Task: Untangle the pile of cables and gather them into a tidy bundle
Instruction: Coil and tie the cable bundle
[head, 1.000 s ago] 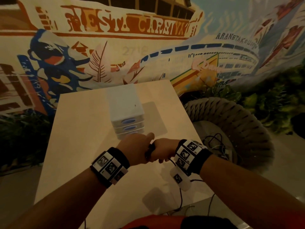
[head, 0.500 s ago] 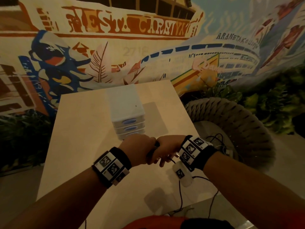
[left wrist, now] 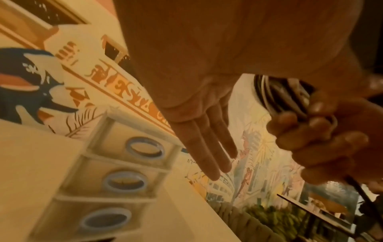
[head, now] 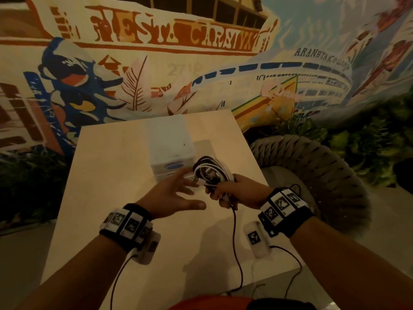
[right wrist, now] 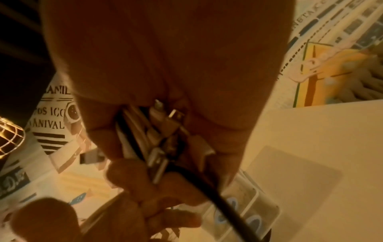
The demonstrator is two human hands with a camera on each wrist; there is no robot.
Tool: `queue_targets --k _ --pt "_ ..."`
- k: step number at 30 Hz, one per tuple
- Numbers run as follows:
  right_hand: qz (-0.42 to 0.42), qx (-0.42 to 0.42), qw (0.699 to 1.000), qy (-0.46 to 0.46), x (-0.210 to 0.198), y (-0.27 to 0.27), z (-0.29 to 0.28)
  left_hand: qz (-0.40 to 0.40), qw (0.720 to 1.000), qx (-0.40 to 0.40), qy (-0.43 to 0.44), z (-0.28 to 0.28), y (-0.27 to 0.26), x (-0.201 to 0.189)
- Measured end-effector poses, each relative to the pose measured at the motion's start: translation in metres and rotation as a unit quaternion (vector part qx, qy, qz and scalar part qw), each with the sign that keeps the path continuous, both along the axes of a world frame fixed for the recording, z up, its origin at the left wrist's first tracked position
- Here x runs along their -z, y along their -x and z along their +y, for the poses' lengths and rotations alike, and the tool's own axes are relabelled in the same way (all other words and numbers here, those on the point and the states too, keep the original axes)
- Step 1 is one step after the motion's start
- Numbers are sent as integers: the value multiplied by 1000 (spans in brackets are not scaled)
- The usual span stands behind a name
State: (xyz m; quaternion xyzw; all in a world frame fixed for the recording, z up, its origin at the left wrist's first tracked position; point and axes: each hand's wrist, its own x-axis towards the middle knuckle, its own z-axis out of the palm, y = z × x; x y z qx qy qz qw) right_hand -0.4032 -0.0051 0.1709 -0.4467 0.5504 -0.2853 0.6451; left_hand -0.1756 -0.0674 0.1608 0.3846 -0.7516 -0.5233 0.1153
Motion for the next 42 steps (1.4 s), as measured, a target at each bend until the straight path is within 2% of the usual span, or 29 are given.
queue_targets --k 3,5,8,10,14,17,19,23,28,30,32,35,37,38,40,42 --pt "-80 -5 997 13 -1 -10 2 52 997 53 -7 11 12 -1" --pt "-124 -28 992 12 -2 -20 4 143 988 52 -35 17 23 -10" --pt "-179 -79 981 9 -6 -28 5 282 952 41 -111 24 34 -22" --pt "-167 -97 981 28 -11 -28 5 323 936 16 -139 29 36 -29" --pt "-131 -85 986 54 -16 -27 6 315 941 -4 -124 29 35 -34" --pt "-100 -136 983 76 -18 -26 7 309 946 -25 -94 27 33 -38" --pt "-69 -166 982 62 -14 -27 6 294 952 -60 -56 25 30 -37" --pt "-13 -162 987 21 5 -23 6 305 947 -91 -32 16 26 -29" --pt "36 -138 989 -39 18 -19 12 252 960 -119 26 10 24 -31" --pt "66 -143 985 -69 25 -17 15 237 965 -97 50 7 25 -32" --pt "50 -115 989 -81 31 -14 16 214 971 -79 68 5 24 -34" --pt "7 -34 996 -78 33 -8 11 159 982 -87 51 6 21 -31" --pt "-10 -8 995 -95 28 -6 7 83 989 -49 107 5 20 -25" --pt "-22 -5 994 -105 24 -6 6 32 986 -12 163 4 21 -22" --pt "-47 8 993 -107 18 -7 6 -71 961 66 258 -1 26 -17" --pt "-62 24 993 -100 13 -9 4 -131 934 111 314 -2 31 -15"
